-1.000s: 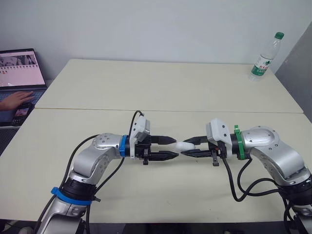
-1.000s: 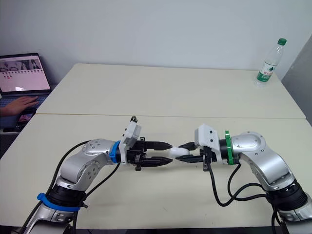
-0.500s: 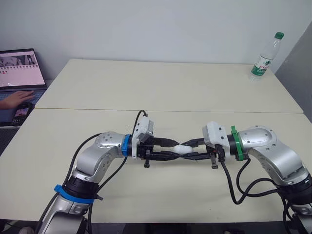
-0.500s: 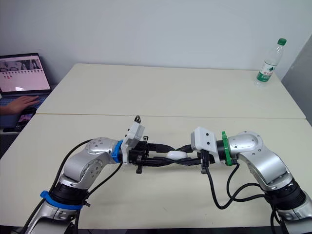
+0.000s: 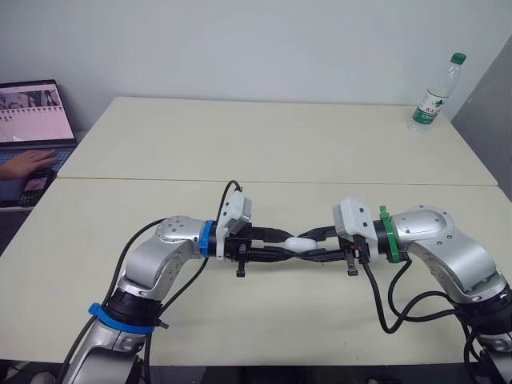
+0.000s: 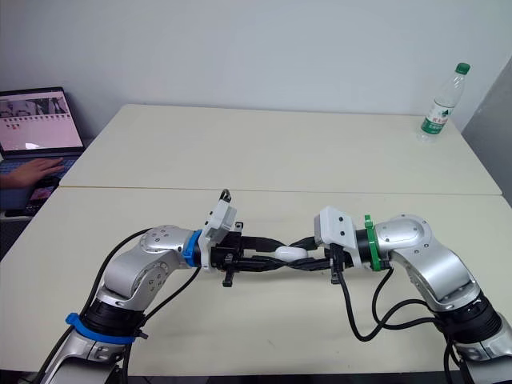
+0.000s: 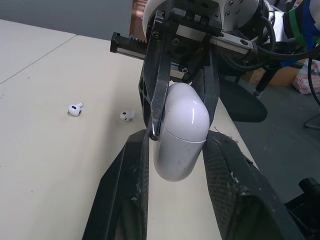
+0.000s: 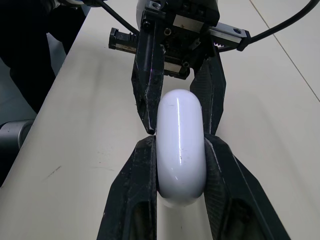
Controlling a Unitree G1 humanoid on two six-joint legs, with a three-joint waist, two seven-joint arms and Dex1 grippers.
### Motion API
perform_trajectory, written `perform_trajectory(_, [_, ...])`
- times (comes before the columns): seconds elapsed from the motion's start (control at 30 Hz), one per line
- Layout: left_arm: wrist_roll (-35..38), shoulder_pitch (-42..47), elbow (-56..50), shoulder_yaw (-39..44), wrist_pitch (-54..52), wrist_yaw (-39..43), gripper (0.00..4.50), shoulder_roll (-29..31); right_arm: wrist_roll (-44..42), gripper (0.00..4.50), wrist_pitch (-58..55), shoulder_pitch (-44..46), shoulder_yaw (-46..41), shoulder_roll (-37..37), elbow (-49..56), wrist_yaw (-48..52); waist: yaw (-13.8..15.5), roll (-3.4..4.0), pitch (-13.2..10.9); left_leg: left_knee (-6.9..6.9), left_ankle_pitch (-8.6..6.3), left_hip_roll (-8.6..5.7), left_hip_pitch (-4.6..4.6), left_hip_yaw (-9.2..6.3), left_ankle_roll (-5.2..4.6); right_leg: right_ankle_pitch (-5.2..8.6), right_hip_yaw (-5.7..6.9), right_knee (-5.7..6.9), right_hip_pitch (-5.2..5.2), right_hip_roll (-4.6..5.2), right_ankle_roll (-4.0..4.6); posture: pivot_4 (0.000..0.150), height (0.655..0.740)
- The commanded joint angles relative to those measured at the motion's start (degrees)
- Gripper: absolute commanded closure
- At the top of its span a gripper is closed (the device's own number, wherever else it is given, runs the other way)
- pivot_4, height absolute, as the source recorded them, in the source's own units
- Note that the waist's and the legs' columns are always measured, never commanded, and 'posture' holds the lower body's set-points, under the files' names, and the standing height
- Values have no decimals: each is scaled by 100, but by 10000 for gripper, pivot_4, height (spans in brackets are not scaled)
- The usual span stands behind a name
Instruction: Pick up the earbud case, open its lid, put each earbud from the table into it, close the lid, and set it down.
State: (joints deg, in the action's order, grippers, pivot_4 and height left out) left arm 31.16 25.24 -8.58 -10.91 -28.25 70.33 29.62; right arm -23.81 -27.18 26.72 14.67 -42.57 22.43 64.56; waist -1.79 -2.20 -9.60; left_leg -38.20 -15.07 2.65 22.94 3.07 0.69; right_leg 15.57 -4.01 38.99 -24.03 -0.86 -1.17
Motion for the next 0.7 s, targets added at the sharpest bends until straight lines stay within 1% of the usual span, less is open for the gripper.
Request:
perform_trajectory(0.03, [190,55,-80,92,-122,69,25595,10,4,36984,92,139,-130,-43,117,93,0,0,0,0,0,0,0,0,0,0,0,0,0,0,0,1500,7362])
perform_trajectory(0.1, [152,49,-92,107,-90,20,20322,-8,11,36984,86,130,-133,-40,124,100,0,0,0,0,0,0,0,0,0,0,1,0,0,0,0,1500,7362])
perform_trajectory(0.17, [231,60,-107,105,-198,110,13812,25,15,36984,84,125,-134,-43,125,108,0,0,0,-1,0,0,0,-1,0,0,1,1,0,0,0,1500,7362])
perform_trajectory(0.3, [227,91,-81,145,-240,15,13812,4,26,36984,84,119,-140,-52,121,119,0,0,0,-1,0,0,0,-1,0,0,2,1,0,0,0,1500,7362])
perform_trajectory(0.7, [330,83,-85,153,-203,174,13812,53,58,36984,59,76,-159,-75,76,110,0,0,0,-3,0,0,0,-1,0,0,2,2,0,0,0,1500,7362])
